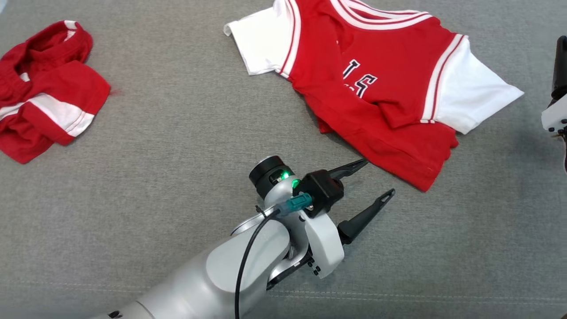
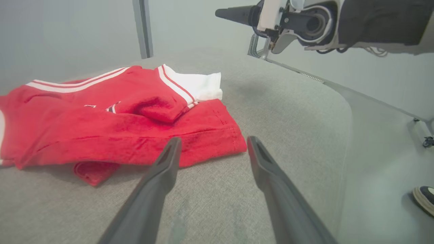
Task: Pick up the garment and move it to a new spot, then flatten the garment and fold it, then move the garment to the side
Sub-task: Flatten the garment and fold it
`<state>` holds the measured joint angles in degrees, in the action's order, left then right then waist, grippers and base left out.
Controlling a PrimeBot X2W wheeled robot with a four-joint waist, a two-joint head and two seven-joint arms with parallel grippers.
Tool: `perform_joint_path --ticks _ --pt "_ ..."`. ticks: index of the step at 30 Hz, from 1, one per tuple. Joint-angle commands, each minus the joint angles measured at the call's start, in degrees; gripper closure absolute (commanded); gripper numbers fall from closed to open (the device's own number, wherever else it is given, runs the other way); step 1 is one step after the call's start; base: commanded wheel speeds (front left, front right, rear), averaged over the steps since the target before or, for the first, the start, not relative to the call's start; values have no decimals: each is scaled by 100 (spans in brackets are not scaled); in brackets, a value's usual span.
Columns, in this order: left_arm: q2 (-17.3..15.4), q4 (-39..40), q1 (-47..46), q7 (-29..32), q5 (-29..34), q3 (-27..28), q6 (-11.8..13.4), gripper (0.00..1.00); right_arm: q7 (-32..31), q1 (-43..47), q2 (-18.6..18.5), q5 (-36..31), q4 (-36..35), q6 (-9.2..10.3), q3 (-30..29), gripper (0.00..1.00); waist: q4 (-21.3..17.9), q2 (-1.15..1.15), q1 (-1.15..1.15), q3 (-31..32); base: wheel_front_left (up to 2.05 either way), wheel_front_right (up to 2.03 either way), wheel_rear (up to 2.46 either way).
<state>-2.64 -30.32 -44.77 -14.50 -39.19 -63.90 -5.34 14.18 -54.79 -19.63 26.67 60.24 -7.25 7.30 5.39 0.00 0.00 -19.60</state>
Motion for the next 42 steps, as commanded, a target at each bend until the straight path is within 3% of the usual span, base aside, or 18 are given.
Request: perform_joint_path --ticks 1,6,15,18,23,31,32,33,34,36,42 --pt "-24 21 -351 -50 251 -58 103 0 80 190 38 -114 -220 -24 -103 0 -214 0 0 -45 0 0 0" --pt "-24 -355 -682 -50 840 -446 423 0 81 535 323 -416 -552 -24 -512 0 -724 0 0 -127 0 0 0" --pt "-24 -1106 -991 -50 1085 -563 705 0 81 787 782 -588 -963 -24 -683 0 -1330 0 0 -268 0 0 0" --pt "-24 -1347 -1085 -50 1156 -523 848 0 82 878 900 -494 -1196 -24 -517 0 -1408 0 0 -290 0 0 0" --pt "-24 -1661 -1128 -50 1165 -557 850 0 82 1015 988 -208 -1595 -24 -108 0 -1477 0 0 -317 0 0 0" --pt "-23 -2182 -1188 -39 994 -668 873 0 82 1239 778 255 -2455 -24 583 0 -1578 0 0 -361 0 0 0" --pt "-23 -2214 -1196 -38 967 -683 873 7 82 1252 750 270 -2519 -24 621 0 -1591 0 0 -364 0 0 0" --pt "-23 -2242 -1205 -32 933 -695 868 51 82 1260 738 303 -2573 -24 643 0 -1603 0 0 -363 0 0 0" --pt "-23 -2263 -1215 -30 906 -708 866 75 82 1265 726 325 -2635 -24 658 0 -1612 0 0 -363 0 0 0" --pt "-23 -2287 -1230 -30 850 -735 844 100 82 1282 692 335 -2767 -24 701 0 -1625 0 0 -360 0 0 0" --pt "-23 -2118 -1206 -41 630 -750 811 100 82 1405 572 364 -3076 -24 587 0 -1535 0 0 -262 0 0 0"
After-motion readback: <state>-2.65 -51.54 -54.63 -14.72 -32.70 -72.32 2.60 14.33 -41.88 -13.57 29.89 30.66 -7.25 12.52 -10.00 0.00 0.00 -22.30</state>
